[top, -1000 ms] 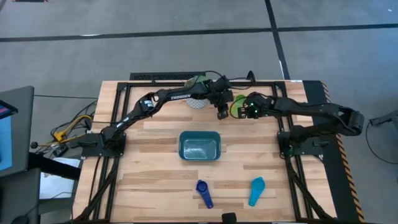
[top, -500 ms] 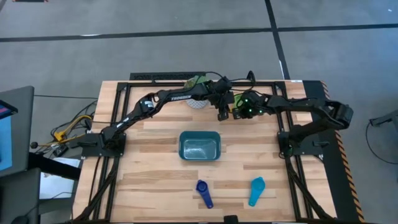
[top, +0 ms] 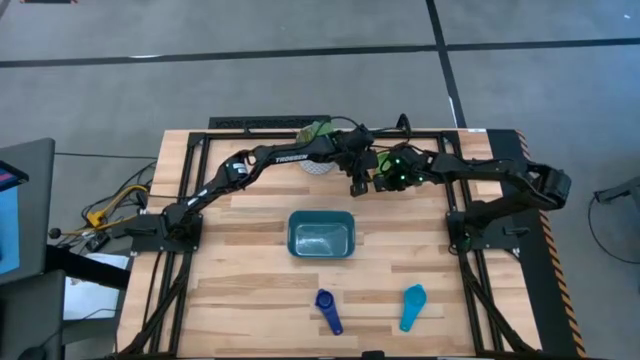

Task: Nest measuring cups in basket
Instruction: Stack the green measuring cup on top of the yellow measuring cup, then stack the light blue measuring cup on top of the green measuring cup

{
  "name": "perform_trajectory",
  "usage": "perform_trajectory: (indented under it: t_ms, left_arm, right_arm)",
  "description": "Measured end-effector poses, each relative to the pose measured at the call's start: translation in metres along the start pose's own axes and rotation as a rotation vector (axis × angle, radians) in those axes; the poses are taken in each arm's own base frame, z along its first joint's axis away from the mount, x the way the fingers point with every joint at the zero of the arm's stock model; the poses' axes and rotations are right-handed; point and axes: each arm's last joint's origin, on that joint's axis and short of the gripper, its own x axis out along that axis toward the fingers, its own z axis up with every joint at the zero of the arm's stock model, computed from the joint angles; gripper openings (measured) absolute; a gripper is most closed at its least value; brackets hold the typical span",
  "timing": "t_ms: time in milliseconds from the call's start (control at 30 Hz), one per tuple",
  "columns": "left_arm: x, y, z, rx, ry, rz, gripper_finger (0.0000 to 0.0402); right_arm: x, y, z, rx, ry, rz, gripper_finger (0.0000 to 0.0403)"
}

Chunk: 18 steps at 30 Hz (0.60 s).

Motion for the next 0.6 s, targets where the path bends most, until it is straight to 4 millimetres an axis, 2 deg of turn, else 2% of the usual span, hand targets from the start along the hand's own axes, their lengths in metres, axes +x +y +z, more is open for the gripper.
perform_trajectory:
  t_ms: [300, 600]
  left_arm:
    - [-0.013, 0.000, -0.002, -0.048, 0.084, -0.007, 0.0000]
    - [-0.048, 0.005, 0.017, -0.028, 0.060, 0.027, 0.0000]
  right_arm:
    - [-0.040, 0.009, -0.014, 0.054, -0.070, 0.035, 0.0041]
    - [-0.075, 0.003, -0.045, 0.077, -0.003, -0.022, 0.0057]
